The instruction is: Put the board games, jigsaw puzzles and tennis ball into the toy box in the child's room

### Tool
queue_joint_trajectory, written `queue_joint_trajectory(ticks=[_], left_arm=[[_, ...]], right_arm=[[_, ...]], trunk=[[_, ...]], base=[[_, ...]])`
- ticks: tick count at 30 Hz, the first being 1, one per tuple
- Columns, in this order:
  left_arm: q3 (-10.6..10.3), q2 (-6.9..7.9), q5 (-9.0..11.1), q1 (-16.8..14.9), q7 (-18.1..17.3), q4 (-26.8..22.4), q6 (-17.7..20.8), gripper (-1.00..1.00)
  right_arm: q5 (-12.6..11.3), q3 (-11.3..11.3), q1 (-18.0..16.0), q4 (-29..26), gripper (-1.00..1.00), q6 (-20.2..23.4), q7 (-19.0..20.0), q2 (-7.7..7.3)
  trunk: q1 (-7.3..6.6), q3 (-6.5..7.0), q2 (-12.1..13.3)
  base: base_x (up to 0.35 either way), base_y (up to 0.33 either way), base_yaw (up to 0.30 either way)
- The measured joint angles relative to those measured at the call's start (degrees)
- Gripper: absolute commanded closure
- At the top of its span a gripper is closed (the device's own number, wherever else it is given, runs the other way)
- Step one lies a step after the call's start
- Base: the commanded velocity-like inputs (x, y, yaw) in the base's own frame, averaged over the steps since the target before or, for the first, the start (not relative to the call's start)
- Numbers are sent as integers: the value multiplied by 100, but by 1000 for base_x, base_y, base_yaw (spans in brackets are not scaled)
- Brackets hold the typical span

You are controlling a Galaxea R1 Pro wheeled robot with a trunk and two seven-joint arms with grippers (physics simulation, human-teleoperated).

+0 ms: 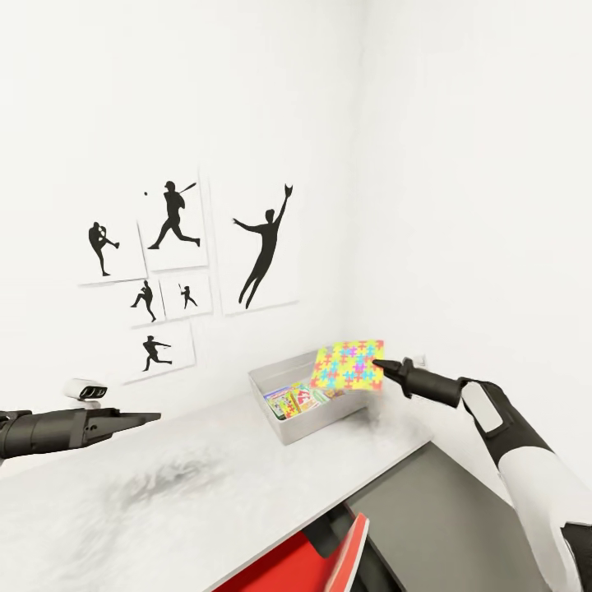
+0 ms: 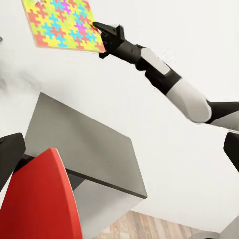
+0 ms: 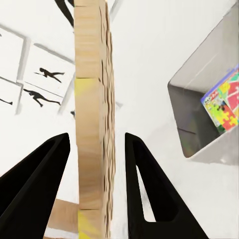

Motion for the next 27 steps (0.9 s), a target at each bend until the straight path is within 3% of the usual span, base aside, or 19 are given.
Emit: queue_joint_trajectory(ticks=[5, 11, 27], left_arm=[[0, -4, 1, 0, 0, 0, 0, -100], [-2, -4, 0, 0, 0, 0, -1, -100], [-8, -52, -8, 0, 0, 0, -8, -100]], right_arm=[[-84, 2, -521, 26, 100, 302, -1115, 52], [-117, 4, -1072, 206, 100, 405, -2064, 316], [-110, 17, -1179, 201, 100, 431, -2151, 413]], trunk=[[0, 0, -1], [0, 0, 0], [0, -34, 0]], base=[[0, 0, 0], [0, 0, 0], [0, 0, 0]])
